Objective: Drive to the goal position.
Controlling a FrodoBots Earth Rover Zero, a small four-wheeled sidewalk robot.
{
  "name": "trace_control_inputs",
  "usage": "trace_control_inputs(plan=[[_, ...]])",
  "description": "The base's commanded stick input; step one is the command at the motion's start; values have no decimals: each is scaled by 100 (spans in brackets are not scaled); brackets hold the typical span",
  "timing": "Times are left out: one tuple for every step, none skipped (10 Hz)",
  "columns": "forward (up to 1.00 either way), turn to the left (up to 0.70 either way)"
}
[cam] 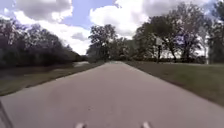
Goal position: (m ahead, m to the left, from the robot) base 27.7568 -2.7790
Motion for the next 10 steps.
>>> trace_control_inputs(plan=[[100, -3], [100, 0], [100, -14], [100, -23], [100, 0], [100, 0], [100, 0], [100, 0], [100, 0], [100, 0]])
